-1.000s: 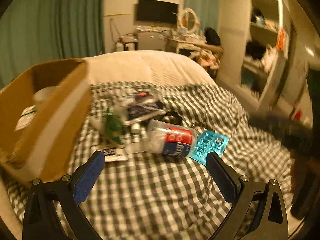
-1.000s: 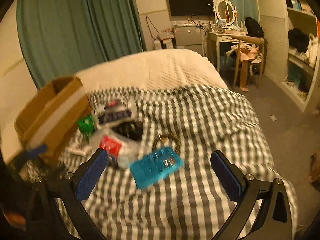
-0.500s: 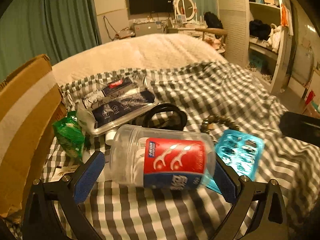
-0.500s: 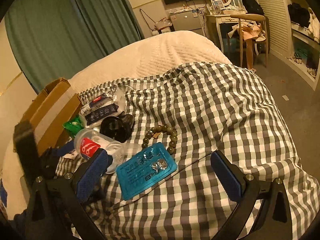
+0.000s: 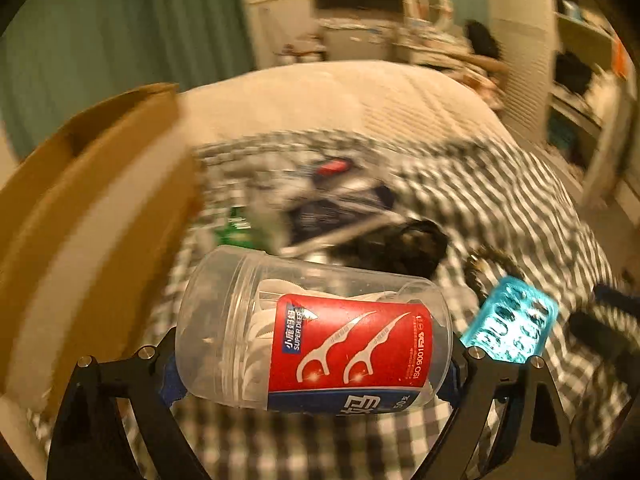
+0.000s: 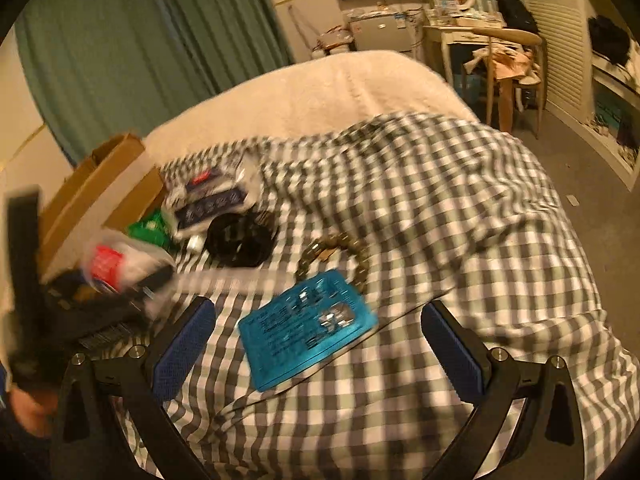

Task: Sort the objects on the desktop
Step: 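Grasp the floss container with the left tool while the right tool grasps the blister pack, then carry the floss container and blister pack to the cardboard box and release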

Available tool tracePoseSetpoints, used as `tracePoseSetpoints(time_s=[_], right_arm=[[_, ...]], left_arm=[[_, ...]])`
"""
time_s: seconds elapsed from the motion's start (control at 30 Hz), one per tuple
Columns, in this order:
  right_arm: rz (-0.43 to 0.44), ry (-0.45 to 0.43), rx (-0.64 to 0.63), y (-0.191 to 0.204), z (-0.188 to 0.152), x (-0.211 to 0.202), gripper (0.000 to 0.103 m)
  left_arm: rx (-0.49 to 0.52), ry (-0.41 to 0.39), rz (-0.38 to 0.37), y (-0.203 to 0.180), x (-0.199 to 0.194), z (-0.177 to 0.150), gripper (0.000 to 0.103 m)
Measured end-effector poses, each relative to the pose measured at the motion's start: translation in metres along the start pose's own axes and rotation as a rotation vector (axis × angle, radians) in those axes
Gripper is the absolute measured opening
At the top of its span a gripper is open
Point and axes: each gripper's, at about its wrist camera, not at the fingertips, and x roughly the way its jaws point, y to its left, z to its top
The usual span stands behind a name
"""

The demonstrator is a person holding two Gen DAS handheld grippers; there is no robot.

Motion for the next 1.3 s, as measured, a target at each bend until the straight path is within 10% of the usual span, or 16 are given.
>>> tracePoseSetpoints(time_s=[0.6,1.3], right_arm=[[-0.132,0.157,-0.357,0.055,-0.011,0.087,0.103],[-0.059,0.160,-0.220,0.025,-0.002,0.087,0.101]], left_arm=[[-0.062,0.026,0.033,0.019,0.012,0.001,0.094],[-0.043,0.066,-0.005,0.010,0.017,-0.011,0.094]])
